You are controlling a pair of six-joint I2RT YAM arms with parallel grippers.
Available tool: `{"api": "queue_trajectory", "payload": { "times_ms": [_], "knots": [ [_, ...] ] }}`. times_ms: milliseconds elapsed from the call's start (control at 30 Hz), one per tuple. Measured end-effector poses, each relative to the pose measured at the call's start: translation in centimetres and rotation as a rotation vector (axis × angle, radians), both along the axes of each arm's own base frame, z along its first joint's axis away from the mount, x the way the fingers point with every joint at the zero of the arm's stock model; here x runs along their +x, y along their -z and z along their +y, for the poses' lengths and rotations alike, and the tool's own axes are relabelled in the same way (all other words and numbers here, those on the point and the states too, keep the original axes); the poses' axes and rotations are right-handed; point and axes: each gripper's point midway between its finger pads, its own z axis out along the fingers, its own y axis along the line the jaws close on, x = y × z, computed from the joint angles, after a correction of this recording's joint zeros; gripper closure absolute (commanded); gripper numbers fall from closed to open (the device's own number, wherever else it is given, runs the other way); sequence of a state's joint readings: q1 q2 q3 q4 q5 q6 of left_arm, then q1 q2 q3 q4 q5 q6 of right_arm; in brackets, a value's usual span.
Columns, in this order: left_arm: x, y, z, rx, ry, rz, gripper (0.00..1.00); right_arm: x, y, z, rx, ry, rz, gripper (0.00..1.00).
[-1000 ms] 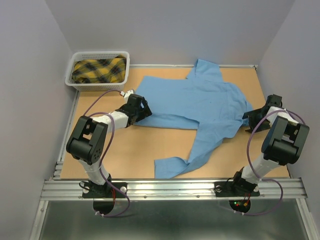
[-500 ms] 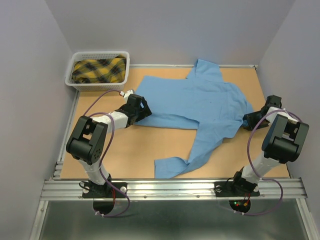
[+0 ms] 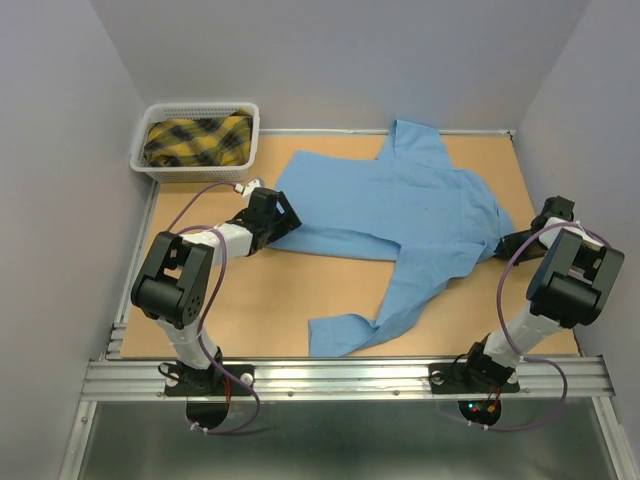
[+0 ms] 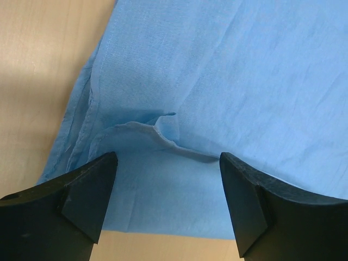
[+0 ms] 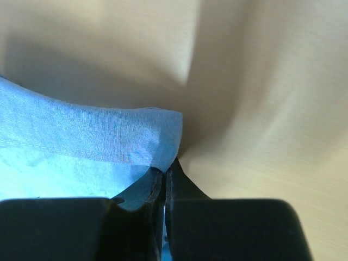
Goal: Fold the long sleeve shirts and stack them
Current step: Fold the shirt
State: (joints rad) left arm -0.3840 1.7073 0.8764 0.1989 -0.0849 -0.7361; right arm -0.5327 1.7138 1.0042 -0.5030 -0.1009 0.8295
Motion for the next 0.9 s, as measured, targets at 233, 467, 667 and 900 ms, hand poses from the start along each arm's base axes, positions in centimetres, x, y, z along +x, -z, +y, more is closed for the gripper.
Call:
{"api": "queue_trajectory", "payload": {
  "times_ms": [233, 467, 667, 900],
  "knots": [
    [0.0, -0.1, -0.4, -0.041, -0.003, 0.002, 0.12, -1.0, 0.2, -0.8, -0.020, 0.001, 0.036, 0.99],
    [-0.1, -0.1, -0.6, -0.056, -0.002, 0.007, 0.09, -1.5, 0.0, -1.3, -0.056, -0.009, 0.056, 0.66],
    [-0.8, -0.4, -0.6, -0.062, 0.014, 0.030, 0.04, -1.5, -3.4, -2.7, -0.147, -0.010, -0.014, 0.41],
    [-2.7, -2.7, -0.7, -0.057, 0.043, 0.042, 0.02, -0.2, -10.5, -0.9, -0.264, -0.092, -0.205, 0.34]
  ]
}}
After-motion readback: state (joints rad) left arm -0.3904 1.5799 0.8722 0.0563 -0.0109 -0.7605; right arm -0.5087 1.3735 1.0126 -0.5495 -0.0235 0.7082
